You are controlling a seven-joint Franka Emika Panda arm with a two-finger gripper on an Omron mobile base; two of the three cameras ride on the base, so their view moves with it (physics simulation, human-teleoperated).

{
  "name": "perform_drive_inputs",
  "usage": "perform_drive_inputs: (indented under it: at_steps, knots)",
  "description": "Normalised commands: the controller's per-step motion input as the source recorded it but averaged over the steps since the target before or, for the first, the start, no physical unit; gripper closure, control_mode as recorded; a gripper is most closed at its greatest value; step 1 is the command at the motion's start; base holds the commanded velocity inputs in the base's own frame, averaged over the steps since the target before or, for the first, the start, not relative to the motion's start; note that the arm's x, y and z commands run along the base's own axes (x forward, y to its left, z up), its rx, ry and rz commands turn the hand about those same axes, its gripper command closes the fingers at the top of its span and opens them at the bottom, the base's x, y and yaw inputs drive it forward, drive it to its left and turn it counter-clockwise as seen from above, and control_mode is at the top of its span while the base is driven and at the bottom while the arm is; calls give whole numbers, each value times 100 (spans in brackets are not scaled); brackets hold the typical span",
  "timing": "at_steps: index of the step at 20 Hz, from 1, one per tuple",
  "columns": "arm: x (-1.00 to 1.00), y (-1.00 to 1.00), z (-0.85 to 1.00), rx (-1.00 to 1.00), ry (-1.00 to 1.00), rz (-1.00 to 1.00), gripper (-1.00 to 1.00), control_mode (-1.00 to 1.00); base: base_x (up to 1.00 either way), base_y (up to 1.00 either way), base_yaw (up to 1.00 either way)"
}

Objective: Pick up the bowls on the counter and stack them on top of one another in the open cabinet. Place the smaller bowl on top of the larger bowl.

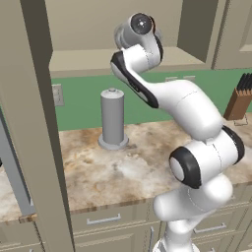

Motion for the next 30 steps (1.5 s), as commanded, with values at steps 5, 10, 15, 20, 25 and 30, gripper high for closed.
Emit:
perform_drive_inputs:
  at_steps: [5, 10, 15, 20, 25, 30]
  knots:
    - [53, 12, 0, -3, 4, 3, 100, -100, 0, 0, 0]
    - [54, 13, 0, -3, 8, 4, 100, -100, 0, 0, 0]
    - [50, 11, 0, -4, 10, 2, 100, -100, 0, 0, 0]
    - [44, 10, 0, -5, 10, 1, 100, -100, 0, 0, 0]
    - [23, 1, -8, -3, 2, 0, 100, -100, 0, 0, 0]
    - [6, -1, -14, 0, 0, 0, 100, -100, 0, 0, 0]
